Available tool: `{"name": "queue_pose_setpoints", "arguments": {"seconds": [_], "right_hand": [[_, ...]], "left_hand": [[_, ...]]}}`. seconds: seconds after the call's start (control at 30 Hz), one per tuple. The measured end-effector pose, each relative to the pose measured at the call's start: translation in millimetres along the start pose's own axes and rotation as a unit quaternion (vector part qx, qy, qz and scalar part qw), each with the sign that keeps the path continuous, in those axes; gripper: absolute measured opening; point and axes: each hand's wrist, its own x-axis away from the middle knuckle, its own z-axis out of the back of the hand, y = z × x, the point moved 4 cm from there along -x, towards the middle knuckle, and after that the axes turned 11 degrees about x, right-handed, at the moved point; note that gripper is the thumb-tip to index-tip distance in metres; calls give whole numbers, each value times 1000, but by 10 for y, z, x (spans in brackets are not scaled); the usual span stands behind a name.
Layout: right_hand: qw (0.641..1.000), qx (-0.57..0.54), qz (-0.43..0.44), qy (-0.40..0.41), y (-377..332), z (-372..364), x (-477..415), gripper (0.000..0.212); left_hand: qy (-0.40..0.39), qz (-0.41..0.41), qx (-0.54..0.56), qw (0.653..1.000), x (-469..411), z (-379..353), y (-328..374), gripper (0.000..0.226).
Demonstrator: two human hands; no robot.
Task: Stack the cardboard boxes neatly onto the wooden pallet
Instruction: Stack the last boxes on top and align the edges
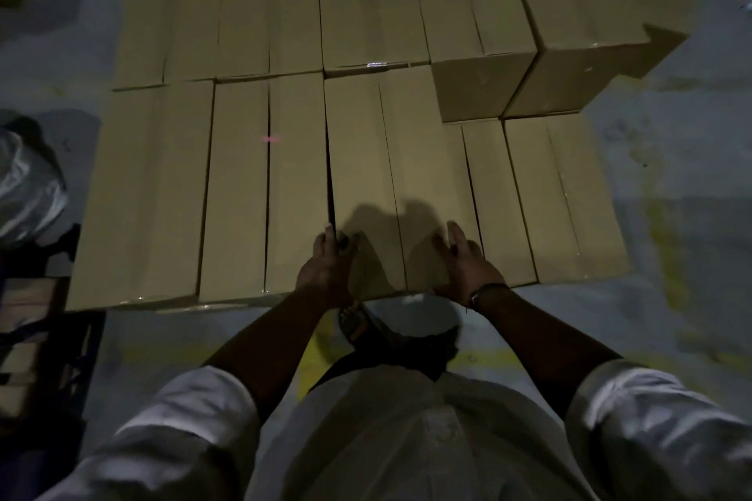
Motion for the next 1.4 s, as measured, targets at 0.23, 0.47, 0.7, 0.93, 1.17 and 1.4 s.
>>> {"name": "queue_pose_setpoints", "arguments": {"seconds": [0.23, 0.47, 0.7, 0.93, 1.17, 1.4], "right_hand": [[1000, 25, -1, -4, -31, -59, -9, 102], [999, 19, -13, 24, -68, -120, -51, 100], [999, 18, -2, 30, -143, -46, -164, 101], [999, 20, -3, 30, -121, -78, -181, 102], [985, -162, -32, 50, 36, -94, -252, 110], [971, -212, -98, 48, 219, 210, -630, 102]], "left_hand": [[-9, -5, 3, 1000, 79, 84, 55, 128], [19, -16, -68, 997, 70, 30, 34, 135], [20, -14, -85, 996, 65, 101, -19, 121], [26, -12, -63, 998, 74, 41, -37, 118], [25, -14, -45, 999, 60, 55, -36, 117], [34, -4, -5, 999, -137, 324, -89, 105]]}}
